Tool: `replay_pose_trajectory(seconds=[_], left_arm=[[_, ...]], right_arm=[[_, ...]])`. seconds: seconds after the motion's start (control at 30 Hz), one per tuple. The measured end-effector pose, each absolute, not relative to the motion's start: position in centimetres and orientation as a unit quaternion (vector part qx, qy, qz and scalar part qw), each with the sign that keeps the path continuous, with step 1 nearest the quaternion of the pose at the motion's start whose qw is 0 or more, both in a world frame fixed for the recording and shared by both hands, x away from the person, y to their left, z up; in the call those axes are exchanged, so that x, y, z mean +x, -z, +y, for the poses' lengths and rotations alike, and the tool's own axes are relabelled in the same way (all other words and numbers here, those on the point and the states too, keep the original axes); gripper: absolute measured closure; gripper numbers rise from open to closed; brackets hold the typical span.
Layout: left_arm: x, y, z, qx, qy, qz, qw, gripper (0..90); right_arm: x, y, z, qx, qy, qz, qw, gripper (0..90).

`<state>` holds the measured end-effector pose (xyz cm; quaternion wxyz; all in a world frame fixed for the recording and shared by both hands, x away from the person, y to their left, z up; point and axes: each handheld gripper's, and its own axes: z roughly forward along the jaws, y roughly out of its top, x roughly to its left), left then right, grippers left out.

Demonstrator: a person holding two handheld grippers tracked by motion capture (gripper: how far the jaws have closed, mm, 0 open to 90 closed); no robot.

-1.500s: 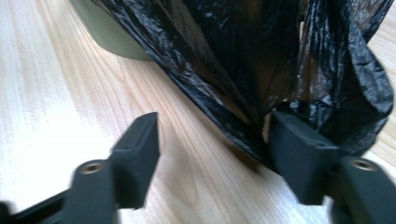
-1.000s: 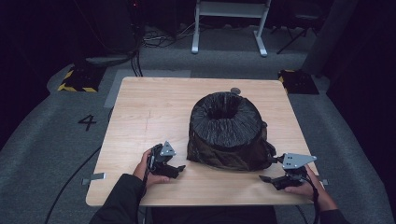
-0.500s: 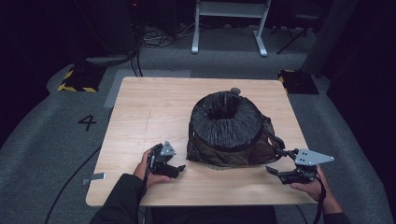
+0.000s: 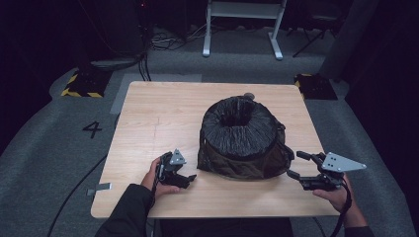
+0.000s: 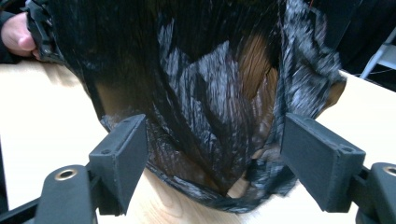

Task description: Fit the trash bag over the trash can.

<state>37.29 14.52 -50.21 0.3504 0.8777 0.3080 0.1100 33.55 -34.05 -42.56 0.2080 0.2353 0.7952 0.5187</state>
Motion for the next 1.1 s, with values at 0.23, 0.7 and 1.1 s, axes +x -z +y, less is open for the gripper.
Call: replay_pose_trajectory(seconds=[0.23, 0.7, 1.1], left_arm=[[37.3, 50.2, 14.5, 0.878, -0.110, 0.308, 0.350, 16.8], [37.3, 50.2, 14.5, 0.877, -0.110, 0.308, 0.351, 16.8], [37.3, 50.2, 14.5, 0.877, -0.110, 0.308, 0.351, 16.8]], right_arm=[[33.2, 41.8, -33.8, 0.227, -0.522, 0.793, 0.219, 24.6], [34.3, 40.2, -32.5, 0.219, -0.530, 0.791, 0.214, 25.6], [35.3, 38.3, -31.3, 0.211, -0.526, 0.796, 0.213, 25.6]])
